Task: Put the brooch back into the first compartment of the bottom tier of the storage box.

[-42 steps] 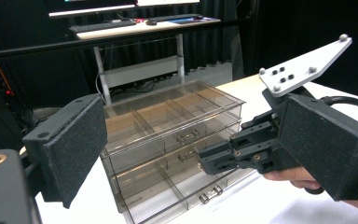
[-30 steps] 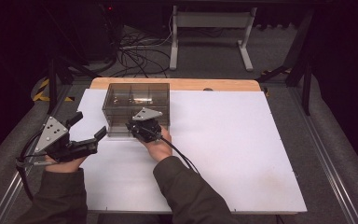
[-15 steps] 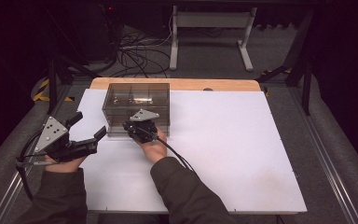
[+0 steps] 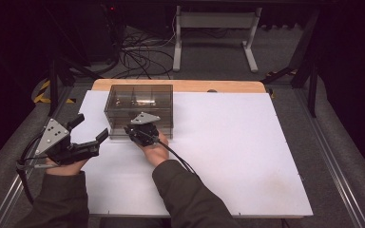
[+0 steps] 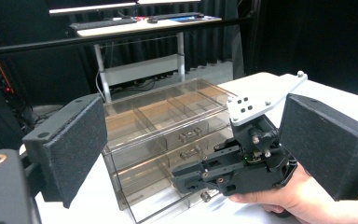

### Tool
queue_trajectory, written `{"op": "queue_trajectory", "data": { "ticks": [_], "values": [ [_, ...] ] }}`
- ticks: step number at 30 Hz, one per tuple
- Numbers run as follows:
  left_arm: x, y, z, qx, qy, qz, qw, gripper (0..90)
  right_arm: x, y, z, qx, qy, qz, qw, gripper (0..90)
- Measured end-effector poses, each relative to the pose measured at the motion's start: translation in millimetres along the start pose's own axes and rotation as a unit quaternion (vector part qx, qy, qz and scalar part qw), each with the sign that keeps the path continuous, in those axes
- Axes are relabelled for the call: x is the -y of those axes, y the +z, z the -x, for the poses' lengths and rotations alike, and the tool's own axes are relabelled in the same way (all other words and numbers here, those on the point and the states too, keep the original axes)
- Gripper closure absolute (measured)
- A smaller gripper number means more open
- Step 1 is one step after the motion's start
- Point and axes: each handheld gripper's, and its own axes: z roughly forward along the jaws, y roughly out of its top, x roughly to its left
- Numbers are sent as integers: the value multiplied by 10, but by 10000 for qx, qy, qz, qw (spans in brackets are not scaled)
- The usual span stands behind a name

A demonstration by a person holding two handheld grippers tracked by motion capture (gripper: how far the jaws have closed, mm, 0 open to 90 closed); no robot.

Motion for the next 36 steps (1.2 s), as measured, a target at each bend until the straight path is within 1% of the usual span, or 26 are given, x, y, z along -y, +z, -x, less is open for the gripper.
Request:
{"op": "queue_trajectory", "data": {
  "ticks": [5,9,12,14,19,25,29,32,36],
  "values": [
    [3,7,3,6,5,-7,10000,89,7,25,-3,25,-49,-46,10000,802],
    [4,7,3,7,6,-7,10000,89,7,38,-6,61,-42,-97,9999,798],
    [5,7,2,3,6,-7,10000,89,6,43,-10,44,-41,-119,9999,760],
    [6,8,3,1,2,-7,10000,89,6,40,-9,25,-62,-119,9999,760],
    [8,4,-2,0,6,-11,10000,89,-15,0,6,34,-19,-78,10000,749],
    [8,2,-3,3,-4,-6,10000,89,-51,-89,16,33,-56,-10,10000,689],
    [6,4,-1,1,-15,3,10000,89,-76,-181,28,62,-85,57,9999,618],
    [9,7,5,-1,5,-11,10000,89,-86,-219,32,52,-81,94,9999,592],
    [9,10,9,4,9,-4,10000,89,-107,-296,29,82,-152,105,9998,524]
  ]
}}
